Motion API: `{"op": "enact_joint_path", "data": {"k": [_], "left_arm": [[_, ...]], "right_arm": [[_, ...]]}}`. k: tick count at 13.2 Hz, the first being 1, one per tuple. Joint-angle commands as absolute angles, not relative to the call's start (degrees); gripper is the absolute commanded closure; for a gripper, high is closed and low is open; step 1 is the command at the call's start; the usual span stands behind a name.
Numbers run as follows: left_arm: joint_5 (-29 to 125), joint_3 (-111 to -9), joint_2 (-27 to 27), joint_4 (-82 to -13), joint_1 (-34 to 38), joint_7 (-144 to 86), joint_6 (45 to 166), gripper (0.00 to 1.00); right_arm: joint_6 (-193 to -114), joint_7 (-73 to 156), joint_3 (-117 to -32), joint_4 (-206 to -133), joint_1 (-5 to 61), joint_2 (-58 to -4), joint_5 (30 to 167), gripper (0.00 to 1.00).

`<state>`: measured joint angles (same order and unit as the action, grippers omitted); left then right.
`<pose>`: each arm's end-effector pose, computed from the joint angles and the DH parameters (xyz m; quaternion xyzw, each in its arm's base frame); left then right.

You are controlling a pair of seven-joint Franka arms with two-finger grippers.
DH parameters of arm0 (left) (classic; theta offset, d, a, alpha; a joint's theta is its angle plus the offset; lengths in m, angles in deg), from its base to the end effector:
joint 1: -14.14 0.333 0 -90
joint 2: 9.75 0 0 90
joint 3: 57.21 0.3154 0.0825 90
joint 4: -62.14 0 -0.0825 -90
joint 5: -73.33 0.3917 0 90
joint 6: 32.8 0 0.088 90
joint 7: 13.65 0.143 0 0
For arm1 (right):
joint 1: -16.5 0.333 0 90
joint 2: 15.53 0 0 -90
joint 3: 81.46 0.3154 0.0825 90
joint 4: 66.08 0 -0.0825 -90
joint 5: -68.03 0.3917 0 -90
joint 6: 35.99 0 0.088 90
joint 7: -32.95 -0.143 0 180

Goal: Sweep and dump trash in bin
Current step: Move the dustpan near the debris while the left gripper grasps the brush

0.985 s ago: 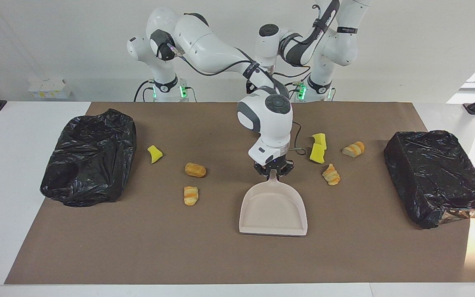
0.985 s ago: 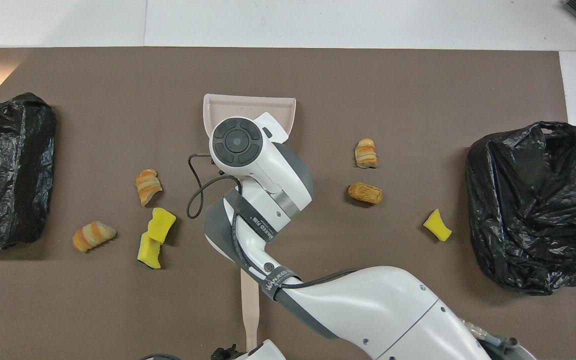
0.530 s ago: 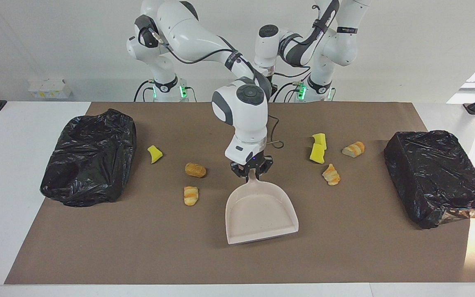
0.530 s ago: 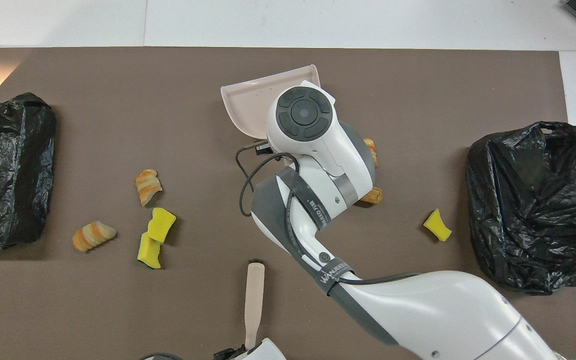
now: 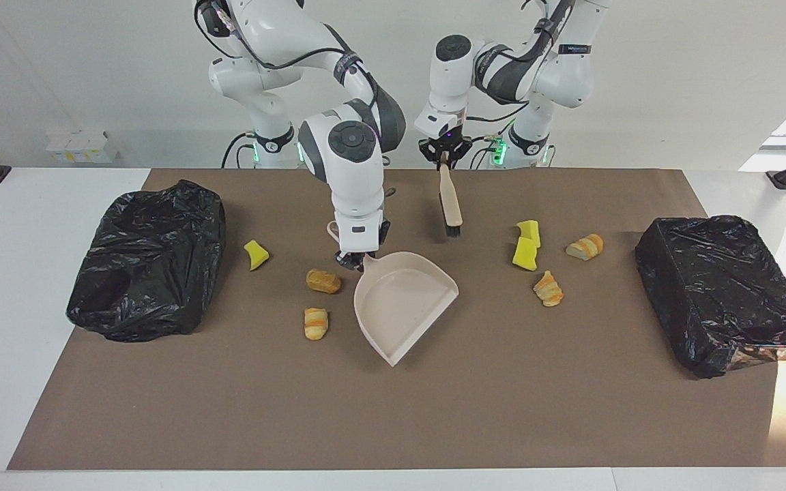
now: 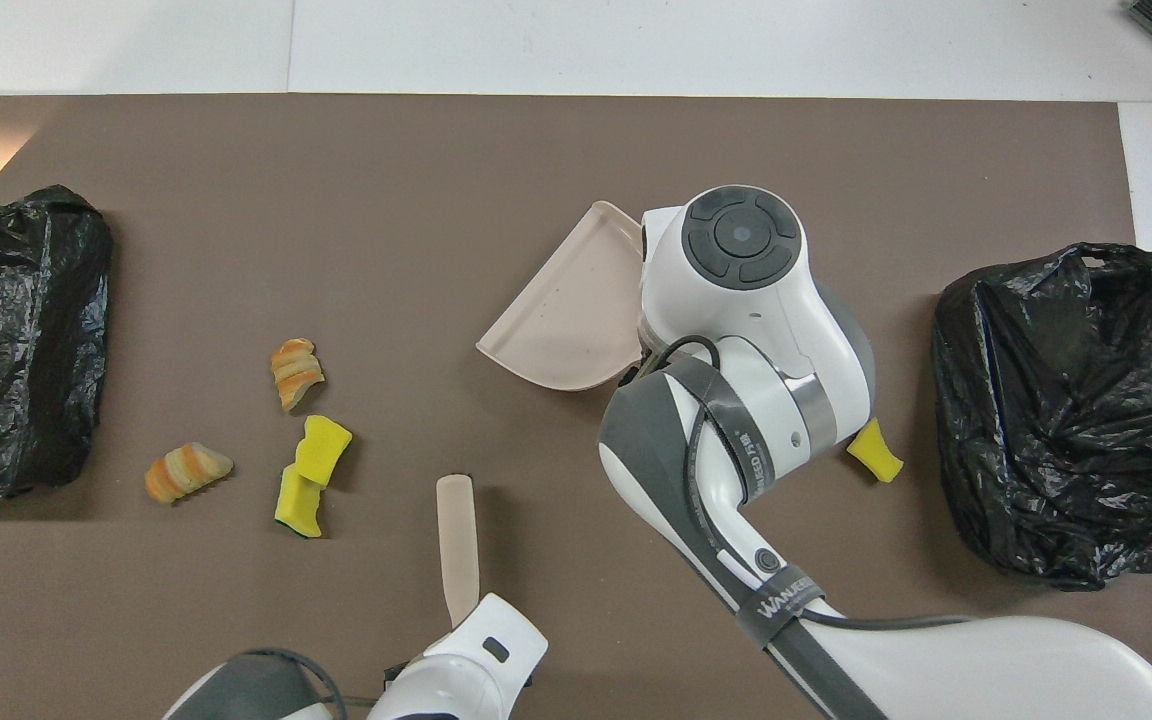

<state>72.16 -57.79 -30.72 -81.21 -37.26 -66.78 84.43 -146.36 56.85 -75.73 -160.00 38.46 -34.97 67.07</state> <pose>0.2537 -0.3271 0.3666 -0.9988 -0.0155 0.0329 0.0314 0.5836 0.2984 0.3770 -0.8997 -0.4356 0.0255 0.0081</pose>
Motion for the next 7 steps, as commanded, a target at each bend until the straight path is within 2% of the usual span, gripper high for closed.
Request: {"op": "enact_joint_path", "data": {"k": [1, 3, 7], "left_arm": [[73.8, -58.2, -30.7, -75.3, -30.7, -67.4, 75.1, 1.0], [77.2, -58.2, -30.6, -74.1, -27.3, -67.6, 71.3, 1.0], [82.2, -58.3, -29.4, -74.2, -16.0, -69.2, 70.8, 1.0]], "right_arm": [[-145.8, 72.1, -75.1, -163.6, 37.6, -32.2, 67.9, 1.0], [-146.7, 83.4, -75.2, -166.0, 38.5, -30.9, 67.1, 1.0], [-146.7, 84.9, -75.3, -167.0, 42.1, -30.1, 64.9, 1.0]]}}
